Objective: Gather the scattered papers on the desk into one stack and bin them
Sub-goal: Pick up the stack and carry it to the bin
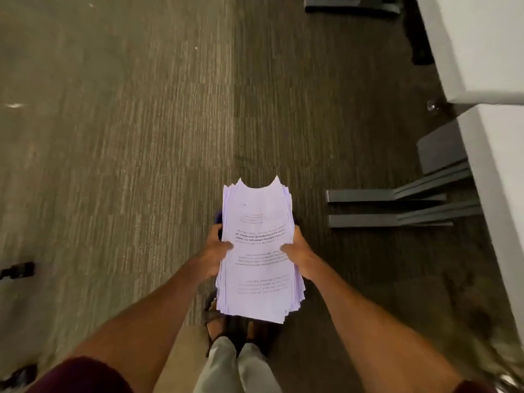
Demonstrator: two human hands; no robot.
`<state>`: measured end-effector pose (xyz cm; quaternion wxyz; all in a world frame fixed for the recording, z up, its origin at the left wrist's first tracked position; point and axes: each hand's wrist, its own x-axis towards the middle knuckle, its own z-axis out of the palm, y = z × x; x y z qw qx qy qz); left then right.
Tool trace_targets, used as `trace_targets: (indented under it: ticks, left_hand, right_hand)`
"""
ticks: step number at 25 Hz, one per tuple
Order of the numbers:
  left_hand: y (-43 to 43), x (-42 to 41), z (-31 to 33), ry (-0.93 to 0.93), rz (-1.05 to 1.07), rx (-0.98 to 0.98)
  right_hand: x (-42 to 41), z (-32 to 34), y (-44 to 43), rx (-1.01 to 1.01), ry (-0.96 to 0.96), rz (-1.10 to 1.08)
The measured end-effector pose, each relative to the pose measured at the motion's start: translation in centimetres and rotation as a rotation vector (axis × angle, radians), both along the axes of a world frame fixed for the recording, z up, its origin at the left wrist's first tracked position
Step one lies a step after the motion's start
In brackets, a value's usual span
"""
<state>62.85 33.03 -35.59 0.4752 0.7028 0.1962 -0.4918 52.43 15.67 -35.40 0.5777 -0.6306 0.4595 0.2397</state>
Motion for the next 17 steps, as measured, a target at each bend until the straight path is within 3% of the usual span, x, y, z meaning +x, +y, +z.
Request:
trace_targets:
  ticks: [7,11,17]
  left_hand:
    - [-0.8,0.0,-11.5,0.094,-0.109,0.148]
    - [-1.7,0.6,-16.6,0.049,-0.2,0.21]
    - [-1.3,0.7,-18.8,-0.079,-0.478,0.307]
  right_hand:
    - [0.9,-11.6,0.2,-0.002,0.311,0.132]
    - [2.4,-16.1,-0.4,-0.083,0.285,0.168]
    - [2.9,-17.6,-0.4,-0.301,0.288,0.292]
